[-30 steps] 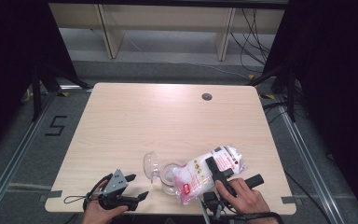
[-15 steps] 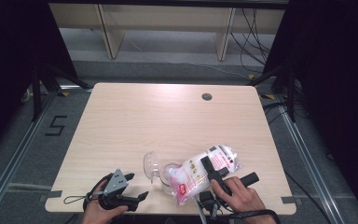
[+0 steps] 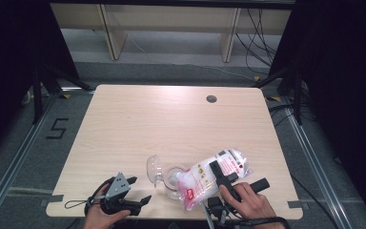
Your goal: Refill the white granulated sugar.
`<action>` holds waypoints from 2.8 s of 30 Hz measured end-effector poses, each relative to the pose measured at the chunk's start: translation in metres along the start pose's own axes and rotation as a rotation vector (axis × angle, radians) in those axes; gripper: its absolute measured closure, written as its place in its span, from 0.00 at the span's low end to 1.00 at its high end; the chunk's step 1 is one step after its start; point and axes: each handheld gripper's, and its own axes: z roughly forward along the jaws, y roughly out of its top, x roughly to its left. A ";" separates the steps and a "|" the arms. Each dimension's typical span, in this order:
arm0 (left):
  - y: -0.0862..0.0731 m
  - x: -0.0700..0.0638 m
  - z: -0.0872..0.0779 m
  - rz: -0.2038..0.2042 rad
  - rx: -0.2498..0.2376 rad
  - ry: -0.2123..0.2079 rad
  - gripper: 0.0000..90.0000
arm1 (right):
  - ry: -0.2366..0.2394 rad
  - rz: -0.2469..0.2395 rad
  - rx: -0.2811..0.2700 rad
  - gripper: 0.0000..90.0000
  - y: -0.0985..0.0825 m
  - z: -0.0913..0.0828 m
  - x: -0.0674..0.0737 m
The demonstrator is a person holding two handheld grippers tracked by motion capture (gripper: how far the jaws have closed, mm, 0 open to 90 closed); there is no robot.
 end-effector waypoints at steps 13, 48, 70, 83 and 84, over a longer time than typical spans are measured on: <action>0.000 -0.003 0.000 -0.027 0.000 0.008 0.20 | 0.017 -0.019 -0.010 0.57 0.001 0.006 -0.001; 0.001 -0.001 -0.001 0.018 -0.005 0.022 0.19 | 0.030 0.050 0.014 0.58 -0.017 0.002 0.005; 0.001 -0.002 -0.002 0.004 0.008 0.025 0.20 | 0.019 -0.008 -0.028 0.58 -0.007 0.001 -0.004; 0.001 -0.003 -0.002 0.008 0.011 0.026 0.20 | 0.024 -0.007 -0.005 0.58 -0.009 -0.005 -0.001; 0.001 -0.001 -0.002 0.034 0.012 0.024 0.20 | 0.021 -0.013 -0.017 0.58 -0.007 -0.005 -0.002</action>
